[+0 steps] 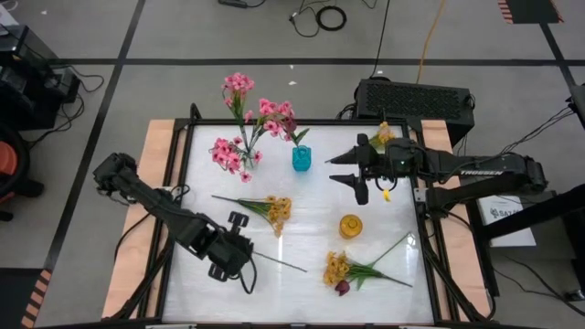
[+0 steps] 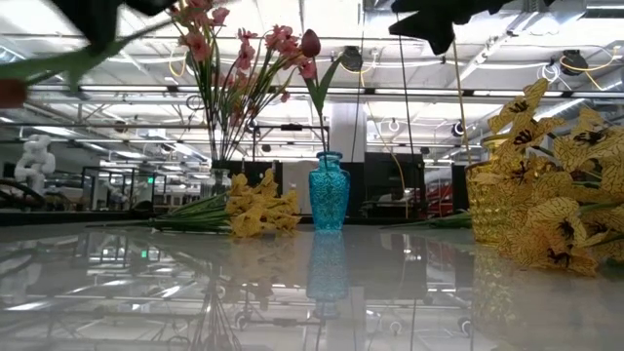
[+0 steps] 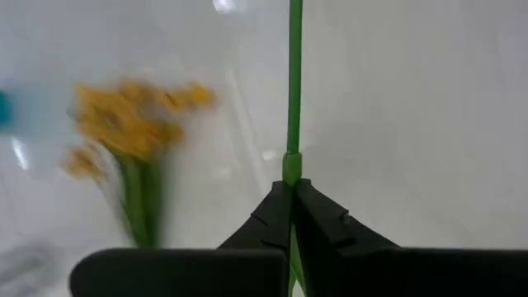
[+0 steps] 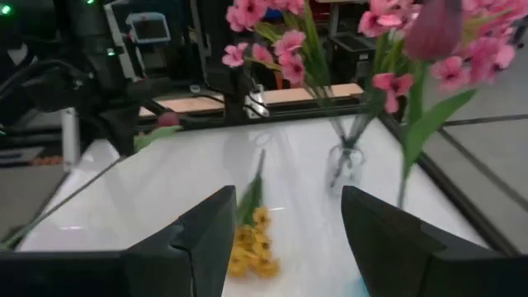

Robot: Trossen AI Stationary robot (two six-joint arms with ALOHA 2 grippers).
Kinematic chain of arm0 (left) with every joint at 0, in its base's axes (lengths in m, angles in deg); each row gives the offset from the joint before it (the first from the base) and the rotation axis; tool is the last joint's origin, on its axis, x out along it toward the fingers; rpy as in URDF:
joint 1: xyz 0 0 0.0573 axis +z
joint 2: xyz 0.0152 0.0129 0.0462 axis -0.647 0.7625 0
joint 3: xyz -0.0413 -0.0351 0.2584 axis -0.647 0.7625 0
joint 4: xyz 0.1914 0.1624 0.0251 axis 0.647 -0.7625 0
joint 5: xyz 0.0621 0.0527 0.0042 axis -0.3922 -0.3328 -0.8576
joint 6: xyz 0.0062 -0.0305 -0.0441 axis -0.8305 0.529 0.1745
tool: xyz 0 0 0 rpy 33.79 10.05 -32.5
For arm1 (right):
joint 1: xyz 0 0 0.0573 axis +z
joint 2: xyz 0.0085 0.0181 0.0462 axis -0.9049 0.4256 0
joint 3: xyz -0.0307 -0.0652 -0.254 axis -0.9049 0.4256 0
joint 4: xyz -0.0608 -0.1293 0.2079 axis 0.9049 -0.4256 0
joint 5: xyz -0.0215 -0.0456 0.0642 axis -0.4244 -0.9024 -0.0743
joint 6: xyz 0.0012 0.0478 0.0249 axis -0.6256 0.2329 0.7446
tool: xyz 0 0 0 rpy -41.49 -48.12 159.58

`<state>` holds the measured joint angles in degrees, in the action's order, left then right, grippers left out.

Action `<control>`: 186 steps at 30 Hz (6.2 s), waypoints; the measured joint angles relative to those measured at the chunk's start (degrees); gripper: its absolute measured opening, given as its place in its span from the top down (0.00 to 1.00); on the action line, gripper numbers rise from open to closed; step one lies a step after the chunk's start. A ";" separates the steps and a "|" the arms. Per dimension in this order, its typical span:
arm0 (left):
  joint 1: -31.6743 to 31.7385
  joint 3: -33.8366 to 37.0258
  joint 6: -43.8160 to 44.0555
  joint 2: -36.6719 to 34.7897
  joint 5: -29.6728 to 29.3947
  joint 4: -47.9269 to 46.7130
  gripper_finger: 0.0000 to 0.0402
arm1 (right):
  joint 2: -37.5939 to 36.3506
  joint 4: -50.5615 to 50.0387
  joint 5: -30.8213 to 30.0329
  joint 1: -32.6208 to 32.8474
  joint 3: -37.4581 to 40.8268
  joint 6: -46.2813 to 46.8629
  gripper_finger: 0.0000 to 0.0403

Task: Sort flowers into vase by color
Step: Put the left red flower into the blue vase

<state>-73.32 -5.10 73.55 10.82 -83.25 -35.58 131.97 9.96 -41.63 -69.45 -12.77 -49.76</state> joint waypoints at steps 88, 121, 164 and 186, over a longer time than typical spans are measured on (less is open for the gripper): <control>15.91 -24.89 0.92 0.11 -6.43 -7.89 0.45 | 35.37 -25.33 -37.78 23.05 -31.71 -25.22 1.00; -3.72 -10.82 -13.30 -3.00 -44.92 33.24 0.44 | -7.96 38.82 -13.77 17.01 13.41 -16.30 1.00; 17.59 4.78 -24.42 -1.95 -6.62 81.36 0.93 | 21.35 72.48 -9.09 15.84 11.63 -21.96 0.99; 19.58 4.73 -8.84 -8.29 -5.85 44.51 0.98 | 12.31 26.75 -8.90 14.38 0.81 -1.87 0.50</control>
<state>-53.74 -0.37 64.72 2.53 -89.10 8.93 144.28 36.72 -50.53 -55.07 -11.96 -51.63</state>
